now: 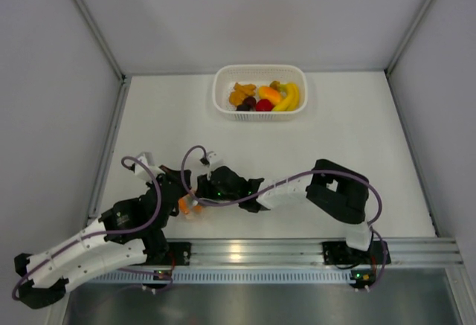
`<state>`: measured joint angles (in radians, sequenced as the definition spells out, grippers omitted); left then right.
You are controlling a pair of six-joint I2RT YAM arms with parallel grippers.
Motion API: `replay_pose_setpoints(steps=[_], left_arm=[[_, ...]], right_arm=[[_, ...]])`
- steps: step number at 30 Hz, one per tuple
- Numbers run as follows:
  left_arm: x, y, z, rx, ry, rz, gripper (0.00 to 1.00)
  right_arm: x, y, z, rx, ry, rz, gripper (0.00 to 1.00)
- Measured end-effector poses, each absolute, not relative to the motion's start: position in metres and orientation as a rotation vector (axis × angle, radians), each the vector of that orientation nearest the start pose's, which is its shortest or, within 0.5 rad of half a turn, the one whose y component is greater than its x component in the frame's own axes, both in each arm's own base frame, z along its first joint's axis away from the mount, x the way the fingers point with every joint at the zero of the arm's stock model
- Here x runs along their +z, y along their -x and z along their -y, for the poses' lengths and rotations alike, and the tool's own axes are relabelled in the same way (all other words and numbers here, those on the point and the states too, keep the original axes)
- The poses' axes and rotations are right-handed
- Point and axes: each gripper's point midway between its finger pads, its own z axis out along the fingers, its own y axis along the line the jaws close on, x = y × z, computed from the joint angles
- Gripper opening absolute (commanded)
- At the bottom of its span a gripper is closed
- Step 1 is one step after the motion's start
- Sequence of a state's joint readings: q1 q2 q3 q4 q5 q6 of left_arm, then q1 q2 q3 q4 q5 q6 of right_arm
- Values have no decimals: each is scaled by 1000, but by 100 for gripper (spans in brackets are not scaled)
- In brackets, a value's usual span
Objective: Open the zip-top bag and remove the fake food
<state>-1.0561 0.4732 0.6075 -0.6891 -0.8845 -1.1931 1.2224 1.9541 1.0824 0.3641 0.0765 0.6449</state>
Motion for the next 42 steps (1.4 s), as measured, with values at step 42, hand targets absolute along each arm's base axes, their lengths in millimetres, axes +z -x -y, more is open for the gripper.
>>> replay_pose_setpoints(steps=[42], left_arm=[[201,-202,179,-491,291,-2041,0]], right_arm=[[152,-205,-390,545,710,-1885,11]])
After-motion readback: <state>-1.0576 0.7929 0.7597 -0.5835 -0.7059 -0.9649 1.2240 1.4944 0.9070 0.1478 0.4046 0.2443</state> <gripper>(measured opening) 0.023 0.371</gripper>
